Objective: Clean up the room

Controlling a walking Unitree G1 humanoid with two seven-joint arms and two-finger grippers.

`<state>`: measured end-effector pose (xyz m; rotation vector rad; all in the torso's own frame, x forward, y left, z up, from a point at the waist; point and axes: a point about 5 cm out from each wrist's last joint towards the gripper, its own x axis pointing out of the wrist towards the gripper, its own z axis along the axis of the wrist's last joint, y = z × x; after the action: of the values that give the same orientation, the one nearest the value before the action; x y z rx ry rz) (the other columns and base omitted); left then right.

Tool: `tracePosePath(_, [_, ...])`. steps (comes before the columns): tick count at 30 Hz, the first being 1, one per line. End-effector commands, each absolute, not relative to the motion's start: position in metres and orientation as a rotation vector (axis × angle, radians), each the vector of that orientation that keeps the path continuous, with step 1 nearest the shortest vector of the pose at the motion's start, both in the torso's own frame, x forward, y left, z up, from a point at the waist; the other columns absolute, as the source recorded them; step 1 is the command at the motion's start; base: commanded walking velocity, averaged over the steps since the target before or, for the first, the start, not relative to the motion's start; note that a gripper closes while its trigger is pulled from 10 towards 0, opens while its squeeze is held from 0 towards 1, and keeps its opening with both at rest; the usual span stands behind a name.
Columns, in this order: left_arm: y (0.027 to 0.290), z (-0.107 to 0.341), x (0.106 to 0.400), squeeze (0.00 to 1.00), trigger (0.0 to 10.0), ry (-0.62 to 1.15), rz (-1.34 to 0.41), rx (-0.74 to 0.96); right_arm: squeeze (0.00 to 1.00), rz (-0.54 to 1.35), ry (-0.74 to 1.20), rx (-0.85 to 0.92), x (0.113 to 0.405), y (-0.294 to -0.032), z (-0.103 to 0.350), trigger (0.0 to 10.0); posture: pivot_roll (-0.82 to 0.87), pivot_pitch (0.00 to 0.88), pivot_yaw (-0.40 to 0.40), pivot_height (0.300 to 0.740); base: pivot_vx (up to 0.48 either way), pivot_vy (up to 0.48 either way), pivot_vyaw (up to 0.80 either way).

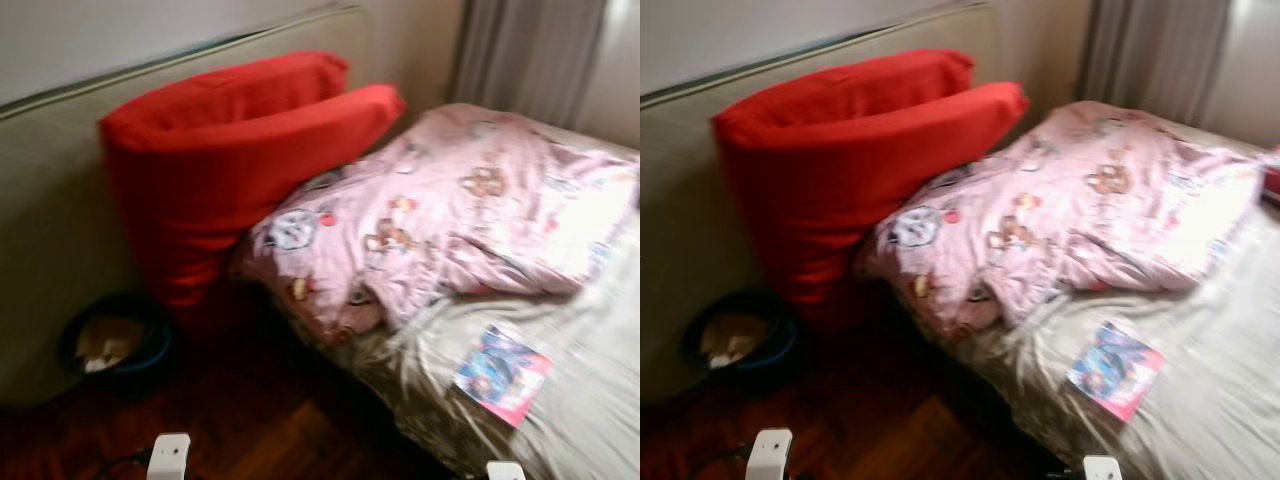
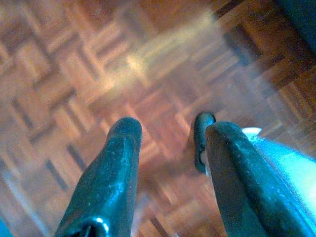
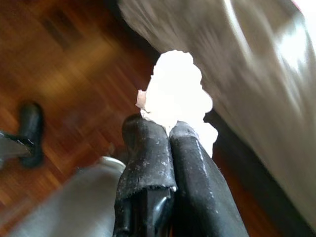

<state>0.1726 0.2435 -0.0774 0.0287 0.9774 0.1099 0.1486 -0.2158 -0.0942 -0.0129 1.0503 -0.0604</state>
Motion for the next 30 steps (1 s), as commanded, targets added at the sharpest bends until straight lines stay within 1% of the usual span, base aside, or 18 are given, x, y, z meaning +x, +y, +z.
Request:
tracePosePath(1, [0.2414, -0.0782, 0.1728, 0.00, 10.0, 0.989, 0.098, 0.036, 0.00, -0.049, 1.069, -0.023, 0.1416, -0.2162, -0.0966, 10.0, -0.03, 0.000, 0.011, 0.740, 0.000, 0.000, 0.80])
tracePosePath(19, [0.2323, -0.0812, 0.1713, 0.00, 10.0, 0.989, 0.104, 0.010, 0.00, -0.042, 1.081, -0.061, 0.1394, -0.2251, -0.0955, 10.0, -0.02, 0.000, -0.033, 0.740, 0.000, 0.000, 0.80])
tracePosePath(30, [0.2326, -0.0810, 0.1714, 0.00, 10.0, 0.985, 0.111, 0.006, 0.00, -0.033, 1.081, -0.063, 0.1398, -0.2249, -0.0954, 10.0, -0.02, 0.000, -0.032, 0.740, 0.000, 0.000, 0.80])
